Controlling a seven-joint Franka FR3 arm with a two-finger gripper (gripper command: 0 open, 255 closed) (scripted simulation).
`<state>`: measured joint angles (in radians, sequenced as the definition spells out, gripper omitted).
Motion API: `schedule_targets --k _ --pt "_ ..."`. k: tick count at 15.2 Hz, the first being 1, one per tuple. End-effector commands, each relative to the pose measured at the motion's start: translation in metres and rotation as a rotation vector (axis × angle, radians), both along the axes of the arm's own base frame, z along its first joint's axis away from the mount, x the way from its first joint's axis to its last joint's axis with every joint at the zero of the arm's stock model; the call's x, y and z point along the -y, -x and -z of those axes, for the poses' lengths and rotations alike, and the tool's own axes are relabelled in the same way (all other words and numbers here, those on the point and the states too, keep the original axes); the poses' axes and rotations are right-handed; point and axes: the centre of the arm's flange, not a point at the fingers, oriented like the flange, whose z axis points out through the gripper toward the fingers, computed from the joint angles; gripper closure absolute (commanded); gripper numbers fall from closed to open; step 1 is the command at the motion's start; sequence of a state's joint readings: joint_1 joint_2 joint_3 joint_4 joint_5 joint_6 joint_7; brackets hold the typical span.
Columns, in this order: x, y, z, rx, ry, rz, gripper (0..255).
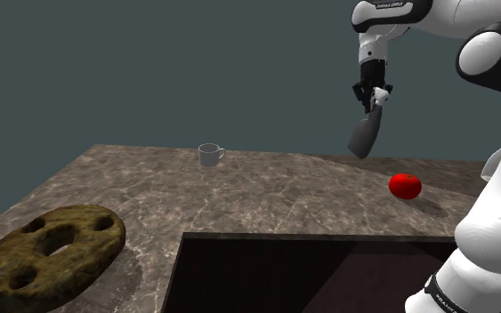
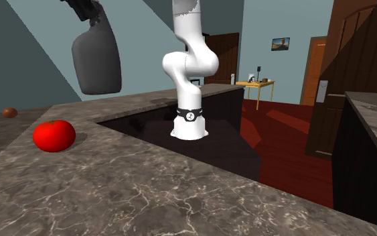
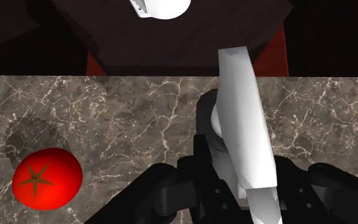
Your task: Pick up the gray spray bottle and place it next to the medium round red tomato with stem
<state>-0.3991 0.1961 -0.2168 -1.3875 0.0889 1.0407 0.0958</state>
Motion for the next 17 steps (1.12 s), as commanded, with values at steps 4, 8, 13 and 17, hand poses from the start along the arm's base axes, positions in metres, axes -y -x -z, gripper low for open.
schedule_targets --k 4,8,13,17 --pt "0.050 0.038 -0.017 0.000 -0.001 -0.001 255" --pt "0.092 0.066 -0.033 0.000 -0.001 -0.001 255" --pt "0.122 0.086 -0.033 0.000 -0.001 -0.001 255" --pt "0.122 0.086 -0.012 0.000 -0.001 -0.001 255"
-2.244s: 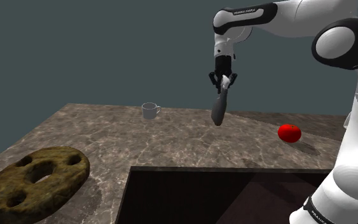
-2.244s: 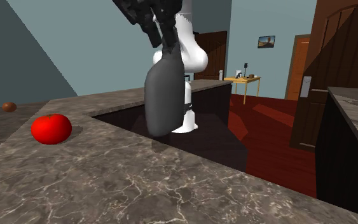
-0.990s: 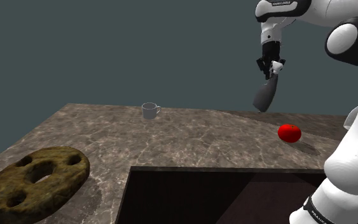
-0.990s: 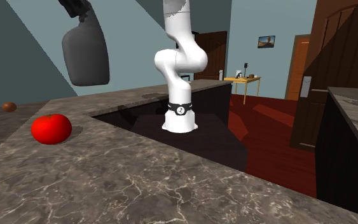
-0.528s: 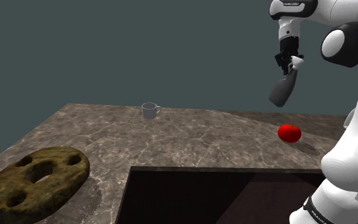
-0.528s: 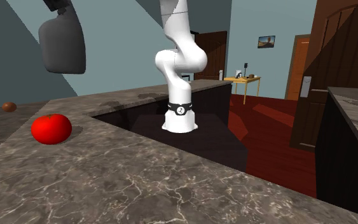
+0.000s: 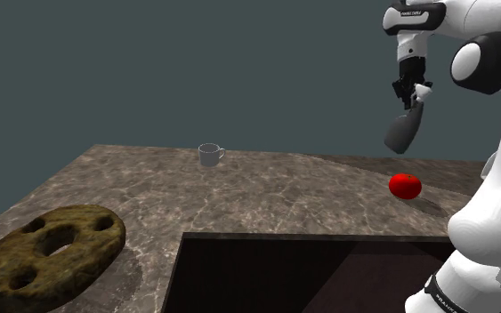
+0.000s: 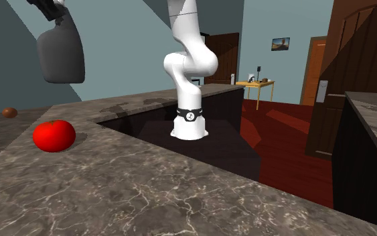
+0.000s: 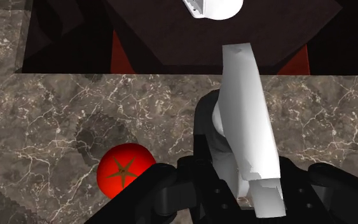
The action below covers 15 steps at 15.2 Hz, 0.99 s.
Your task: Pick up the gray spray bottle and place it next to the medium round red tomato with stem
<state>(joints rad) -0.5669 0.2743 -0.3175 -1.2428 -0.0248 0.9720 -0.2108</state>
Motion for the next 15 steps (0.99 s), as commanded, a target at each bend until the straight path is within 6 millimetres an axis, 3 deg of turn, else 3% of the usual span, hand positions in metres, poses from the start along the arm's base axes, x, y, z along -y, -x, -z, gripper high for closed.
schedule_targets --k 1,15 --pt "-0.001 0.000 0.011 0.000 0.000 0.000 255" --pt "-0.001 0.000 0.085 0.000 0.000 0.000 255"
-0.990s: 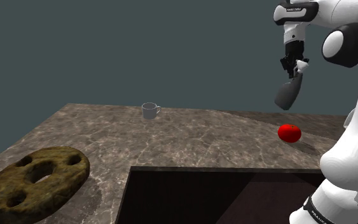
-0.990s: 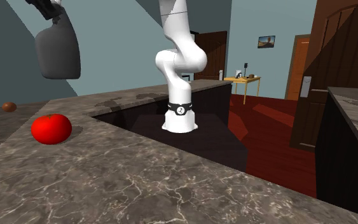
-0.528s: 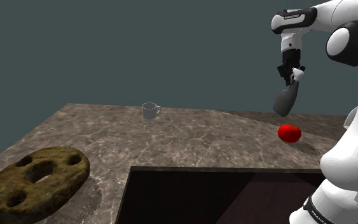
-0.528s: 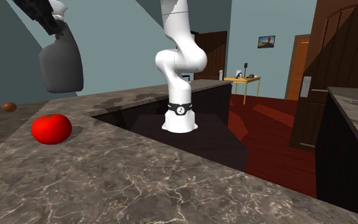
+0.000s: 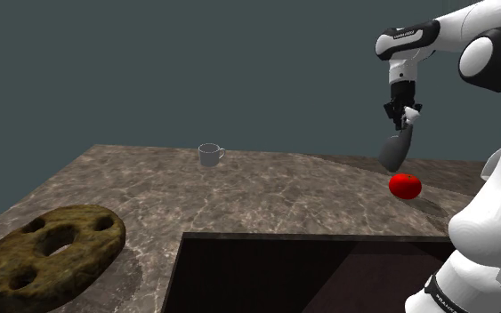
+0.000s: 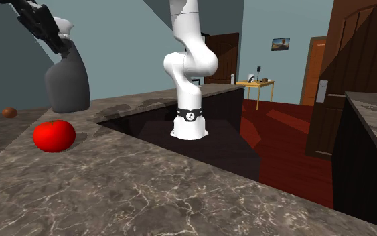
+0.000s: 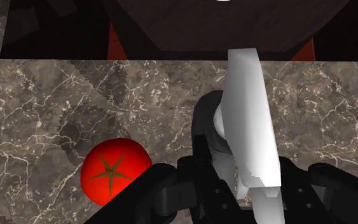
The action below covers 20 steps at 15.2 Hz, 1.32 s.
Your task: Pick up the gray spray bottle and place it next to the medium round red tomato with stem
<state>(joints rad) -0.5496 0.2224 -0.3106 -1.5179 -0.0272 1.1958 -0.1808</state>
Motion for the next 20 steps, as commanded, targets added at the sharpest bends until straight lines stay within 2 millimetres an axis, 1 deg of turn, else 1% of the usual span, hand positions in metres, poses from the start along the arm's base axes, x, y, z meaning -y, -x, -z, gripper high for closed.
schedule_targets --k 1,20 --pt "0.000 0.001 0.011 0.001 0.000 0.000 255" --pt "0.000 0.001 0.112 0.001 0.000 0.000 255"
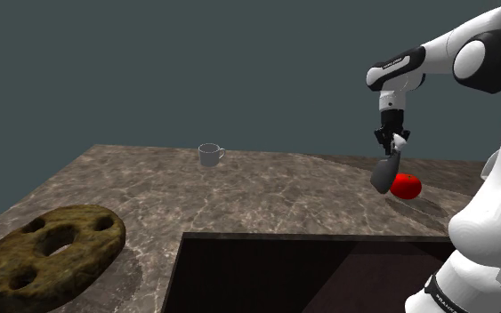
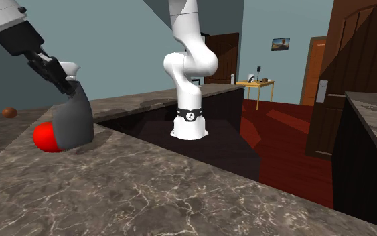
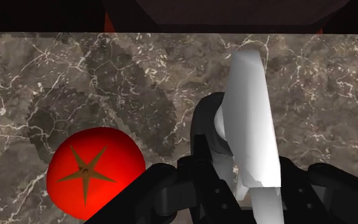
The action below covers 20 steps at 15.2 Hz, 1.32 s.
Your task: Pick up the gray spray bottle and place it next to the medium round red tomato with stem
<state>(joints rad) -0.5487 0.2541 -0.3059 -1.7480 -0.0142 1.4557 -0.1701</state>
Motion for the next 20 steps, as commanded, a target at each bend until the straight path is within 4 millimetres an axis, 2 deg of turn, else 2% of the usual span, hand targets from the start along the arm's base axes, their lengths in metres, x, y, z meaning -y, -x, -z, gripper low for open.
schedule_targets --k 1,16,20 --pt "0.000 0.001 0.010 0.001 0.000 0.000 255" --pt "0.000 0.001 0.090 0.001 0.000 0.000 255" --pt "0.000 0.001 0.094 0.001 0.000 0.000 255"
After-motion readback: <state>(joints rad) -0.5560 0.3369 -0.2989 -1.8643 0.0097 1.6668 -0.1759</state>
